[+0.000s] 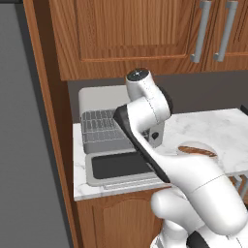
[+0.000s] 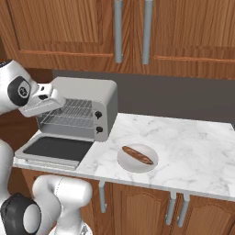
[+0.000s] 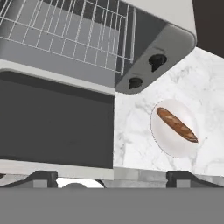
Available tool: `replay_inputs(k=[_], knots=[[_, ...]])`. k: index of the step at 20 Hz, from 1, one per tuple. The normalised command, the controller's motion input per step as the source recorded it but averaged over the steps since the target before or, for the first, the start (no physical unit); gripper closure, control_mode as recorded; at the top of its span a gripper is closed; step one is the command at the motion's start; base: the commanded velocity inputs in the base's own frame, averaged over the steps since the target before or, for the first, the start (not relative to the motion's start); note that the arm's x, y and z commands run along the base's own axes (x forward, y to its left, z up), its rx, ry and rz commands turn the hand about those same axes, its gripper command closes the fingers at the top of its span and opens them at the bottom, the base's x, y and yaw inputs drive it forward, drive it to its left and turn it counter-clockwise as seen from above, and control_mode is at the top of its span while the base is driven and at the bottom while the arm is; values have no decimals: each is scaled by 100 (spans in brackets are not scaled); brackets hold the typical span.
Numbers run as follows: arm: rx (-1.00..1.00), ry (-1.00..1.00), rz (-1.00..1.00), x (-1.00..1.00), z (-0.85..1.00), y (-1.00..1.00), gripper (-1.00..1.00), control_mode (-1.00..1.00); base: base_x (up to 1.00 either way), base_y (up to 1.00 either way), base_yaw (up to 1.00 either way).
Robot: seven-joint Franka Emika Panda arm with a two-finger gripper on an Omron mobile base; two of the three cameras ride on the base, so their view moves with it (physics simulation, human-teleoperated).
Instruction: Pull the toaster oven rack outwards. Pick up the baguette from the plate and place it on the toaster oven rack. Close the toaster oven door fully and set the temperature to the lowest setting.
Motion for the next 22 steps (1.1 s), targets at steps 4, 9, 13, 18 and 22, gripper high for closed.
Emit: replay_inputs(k=[4, 9, 13, 18, 22], knots=[[-12, -7, 0, -1, -38, 38, -100, -100, 0, 0, 0], [-6, 0, 0, 20, -26, 23, -100, -100, 0, 0, 0], [-4, 0, 0, 49, -22, 15, -100, -100, 0, 0, 0], [-6, 0, 0, 53, -17, 6, -100, -100, 0, 0, 0], [-9, -1, 0, 44, -23, 9, -100, -100, 0, 0, 0]])
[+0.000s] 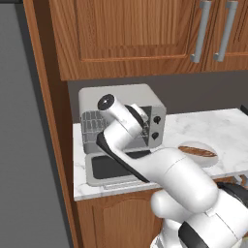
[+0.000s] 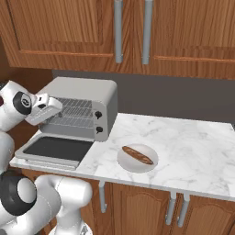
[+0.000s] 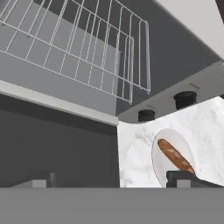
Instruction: Pull the toaster oven rack outwards. Pick up the baguette from the plate and place it on the toaster oven rack. Close the toaster oven door fully and set the temperature to the lowest setting.
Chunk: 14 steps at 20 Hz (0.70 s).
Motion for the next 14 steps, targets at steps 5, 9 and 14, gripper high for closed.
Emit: replay_inputs(k=[5, 9, 14], knots=[[-8, -12, 0, 22, -26, 3, -100, -100, 0, 0, 0], [-1, -9, 0, 31, -19, 0, -100, -100, 0, 0, 0], [0, -4, 0, 35, -20, 0, -100, -100, 0, 0, 0]])
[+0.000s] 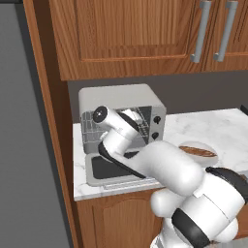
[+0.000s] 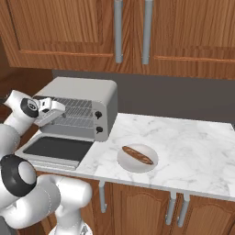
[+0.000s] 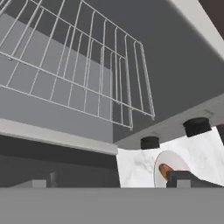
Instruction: Pull the toaster oven rack outwards. Pick up the baguette from the plate and place it on the toaster oven rack. Close the toaster oven door fully and set the temperature to the lowest setting.
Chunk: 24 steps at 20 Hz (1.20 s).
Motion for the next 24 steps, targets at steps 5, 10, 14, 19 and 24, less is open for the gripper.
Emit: replay_inputs(k=[5, 10, 14, 19, 24], knots=[[0, 0, 0, 37, -13, 0, -100, -100, 0, 0, 0], [-2, 0, 0, 33, -9, 1, -100, -100, 0, 0, 0], [-4, 0, 0, 32, -12, 7, -100, -100, 0, 0, 0], [-6, 0, 0, 26, -17, 15, -100, -100, 0, 0, 0], [-5, -2, 0, 25, -14, 17, -100, -100, 0, 0, 0]])
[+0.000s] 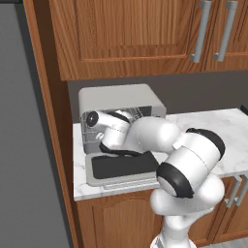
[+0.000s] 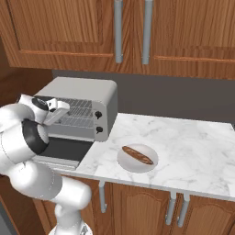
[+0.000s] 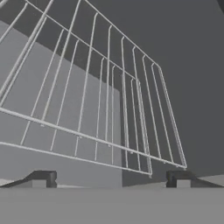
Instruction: Pull the toaster oven rack outwards. Pick up the baguette from the plate and place it on the toaster oven rack. Close the toaster oven door fully and set the temperature to the lowest setting.
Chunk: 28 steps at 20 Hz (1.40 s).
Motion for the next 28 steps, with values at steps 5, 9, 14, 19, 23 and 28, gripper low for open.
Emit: replay_inputs(k=[5, 9, 14, 19, 23, 28], knots=[[-1, -3, 1, 23, -12, 6, -100, -100, 0, 0, 0], [0, -5, 6, 18, -9, 0, -100, -100, 0, 0, 0], [0, -6, 11, 13, -13, 0, -100, -100, 0, 0, 0], [0, -1, 14, 23, -18, 0, -100, -100, 0, 0, 0], [0, 0, 12, 32, -19, 0, -100, -100, 0, 0, 0], [0, 0, 8, 33, -19, 0, -100, -100, 0, 0, 0]])
